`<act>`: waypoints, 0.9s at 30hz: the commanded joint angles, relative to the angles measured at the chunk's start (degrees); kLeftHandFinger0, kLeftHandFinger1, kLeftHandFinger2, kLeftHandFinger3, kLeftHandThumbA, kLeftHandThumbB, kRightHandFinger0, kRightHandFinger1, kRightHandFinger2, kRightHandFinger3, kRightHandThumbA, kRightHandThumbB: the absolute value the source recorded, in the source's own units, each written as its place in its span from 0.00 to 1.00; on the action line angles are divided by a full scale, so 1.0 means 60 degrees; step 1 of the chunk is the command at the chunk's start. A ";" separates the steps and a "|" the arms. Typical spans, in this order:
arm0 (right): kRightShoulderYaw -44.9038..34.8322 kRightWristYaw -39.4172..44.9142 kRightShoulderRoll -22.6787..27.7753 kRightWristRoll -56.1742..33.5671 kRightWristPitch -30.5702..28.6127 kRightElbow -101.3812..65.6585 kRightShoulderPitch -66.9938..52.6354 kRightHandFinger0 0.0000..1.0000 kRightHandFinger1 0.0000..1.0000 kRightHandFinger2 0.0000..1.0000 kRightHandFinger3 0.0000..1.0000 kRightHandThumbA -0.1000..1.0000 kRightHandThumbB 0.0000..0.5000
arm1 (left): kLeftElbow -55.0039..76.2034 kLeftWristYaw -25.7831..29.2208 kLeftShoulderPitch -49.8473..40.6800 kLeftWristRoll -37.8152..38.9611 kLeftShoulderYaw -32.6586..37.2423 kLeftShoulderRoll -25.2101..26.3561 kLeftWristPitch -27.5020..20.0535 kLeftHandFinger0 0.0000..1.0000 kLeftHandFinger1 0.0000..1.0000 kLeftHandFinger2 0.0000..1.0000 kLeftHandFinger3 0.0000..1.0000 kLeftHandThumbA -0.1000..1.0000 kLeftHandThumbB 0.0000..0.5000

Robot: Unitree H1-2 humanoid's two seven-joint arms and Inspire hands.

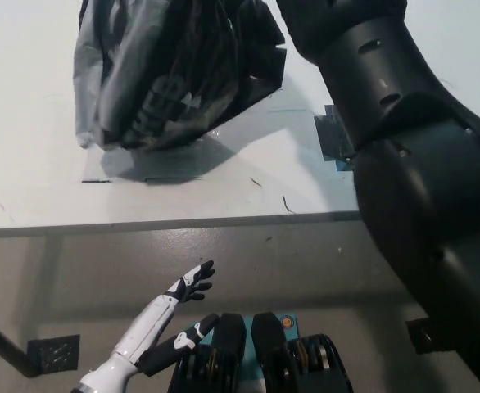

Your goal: The robot uses its right hand to pick up a bag of coffee beans and puts it in the black plastic bag, then the robot grabs the top of the bag and lifts it.

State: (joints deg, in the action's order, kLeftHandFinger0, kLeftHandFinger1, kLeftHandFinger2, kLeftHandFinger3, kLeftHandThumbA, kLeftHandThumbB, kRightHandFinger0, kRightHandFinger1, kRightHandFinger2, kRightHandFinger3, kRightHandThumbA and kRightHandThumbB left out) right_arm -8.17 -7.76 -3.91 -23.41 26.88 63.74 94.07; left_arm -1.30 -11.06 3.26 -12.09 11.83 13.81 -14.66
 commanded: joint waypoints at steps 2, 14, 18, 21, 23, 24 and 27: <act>0.5718 0.4480 0.1828 0.4370 -0.0627 -0.1562 -0.0276 1.00 1.00 1.00 1.00 0.66 0.82 | 0.0049 -0.0052 0.0353 -0.0168 0.0082 0.0055 -0.0429 0.82 0.85 0.96 1.00 0.91 0.41; 0.7364 0.5346 0.2840 0.4296 -0.0320 -0.1959 -0.0301 1.00 1.00 1.00 1.00 0.91 0.90 | 0.0107 -0.0147 0.0460 -0.0332 0.0125 0.0091 -0.0145 0.83 0.84 0.93 1.00 0.93 0.42; 0.7901 0.5390 0.3146 0.4685 -0.0380 -0.2471 -0.0132 1.00 1.00 1.00 1.00 1.00 0.89 | 0.0086 -0.0102 0.0442 -0.0458 0.0146 0.0116 -0.0266 0.83 0.83 0.92 1.00 0.95 0.39; 0.7414 0.5138 0.3290 0.4359 -0.0542 -0.2779 -0.0039 1.00 1.00 1.00 1.00 0.99 0.83 | 0.0063 -0.0104 0.0428 -0.0382 0.0137 0.0112 -0.0399 0.82 0.82 0.90 1.00 0.93 0.36; 0.6950 0.4871 0.3314 0.4186 -0.0345 -0.2991 0.0109 1.00 1.00 1.00 1.00 0.94 0.86 | 0.0046 -0.0107 0.0436 -0.0370 0.0144 0.0096 -0.0402 0.82 0.81 0.89 1.00 0.92 0.37; 0.6776 0.4787 0.3323 0.4133 -0.0273 -0.3074 0.0157 1.00 1.00 1.00 1.00 1.00 0.97 | 0.0043 -0.0098 0.0436 -0.0382 0.0148 0.0084 -0.0406 0.82 0.81 0.89 1.00 0.92 0.37; 0.6398 0.4861 0.3528 0.4190 -0.0159 -0.3568 0.0737 1.00 1.00 1.00 1.00 1.00 0.87 | 0.0059 -0.0116 0.0385 -0.0323 0.0143 0.0059 -0.0319 0.83 0.81 0.89 1.00 0.91 0.39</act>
State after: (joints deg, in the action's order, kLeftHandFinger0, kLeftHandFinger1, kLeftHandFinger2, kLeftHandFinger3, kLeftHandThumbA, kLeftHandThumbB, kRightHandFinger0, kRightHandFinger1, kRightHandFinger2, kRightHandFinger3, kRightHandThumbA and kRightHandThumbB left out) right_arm 34.06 18.55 14.65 -1.18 26.70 48.24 88.08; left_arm -1.37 -11.54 5.05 -13.58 12.36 13.86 -14.86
